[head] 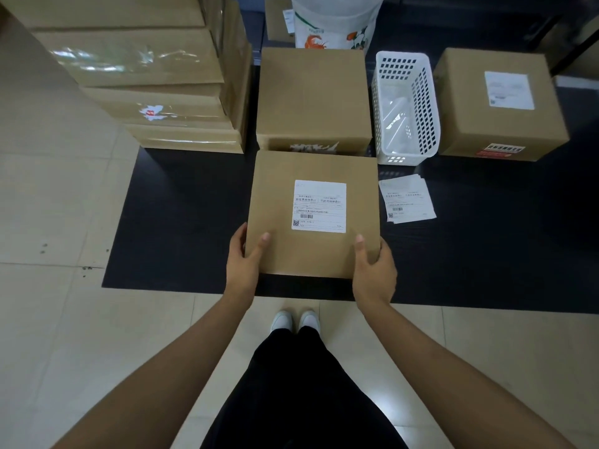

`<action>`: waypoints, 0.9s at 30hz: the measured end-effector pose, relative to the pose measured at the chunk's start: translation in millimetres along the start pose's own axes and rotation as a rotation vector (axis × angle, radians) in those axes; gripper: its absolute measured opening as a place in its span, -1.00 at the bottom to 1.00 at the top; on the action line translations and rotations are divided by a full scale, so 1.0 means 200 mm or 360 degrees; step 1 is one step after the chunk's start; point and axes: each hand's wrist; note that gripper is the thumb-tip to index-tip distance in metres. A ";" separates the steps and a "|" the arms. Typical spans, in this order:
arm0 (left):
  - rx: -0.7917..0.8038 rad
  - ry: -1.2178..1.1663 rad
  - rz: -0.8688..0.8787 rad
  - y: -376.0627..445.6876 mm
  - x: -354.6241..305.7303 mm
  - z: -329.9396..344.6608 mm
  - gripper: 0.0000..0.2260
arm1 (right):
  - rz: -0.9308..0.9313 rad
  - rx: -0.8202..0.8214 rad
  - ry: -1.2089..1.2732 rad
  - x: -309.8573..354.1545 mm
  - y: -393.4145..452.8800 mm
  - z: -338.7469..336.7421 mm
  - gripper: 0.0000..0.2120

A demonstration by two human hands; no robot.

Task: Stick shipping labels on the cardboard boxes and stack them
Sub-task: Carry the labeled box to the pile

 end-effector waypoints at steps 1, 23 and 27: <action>-0.0029 -0.0047 0.0001 0.00 0.00 0.01 -0.43 | -0.0007 -0.0011 0.0060 -0.01 0.00 0.01 -0.20; -0.0147 -0.0105 0.0441 -0.09 -0.49 -0.08 -0.49 | -0.0060 -0.0244 0.0550 0.46 -0.09 -0.20 -0.52; 0.0032 -0.0065 0.0441 -0.12 -0.55 0.12 -0.48 | 0.0020 -0.0386 0.0580 0.39 -0.05 -0.38 -0.56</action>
Point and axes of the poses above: each hand's wrist, its own y-axis towards the middle knuckle, its own z-axis out of the palm, x = y × z, and after that the axes turned 2 degrees about y, right-handed
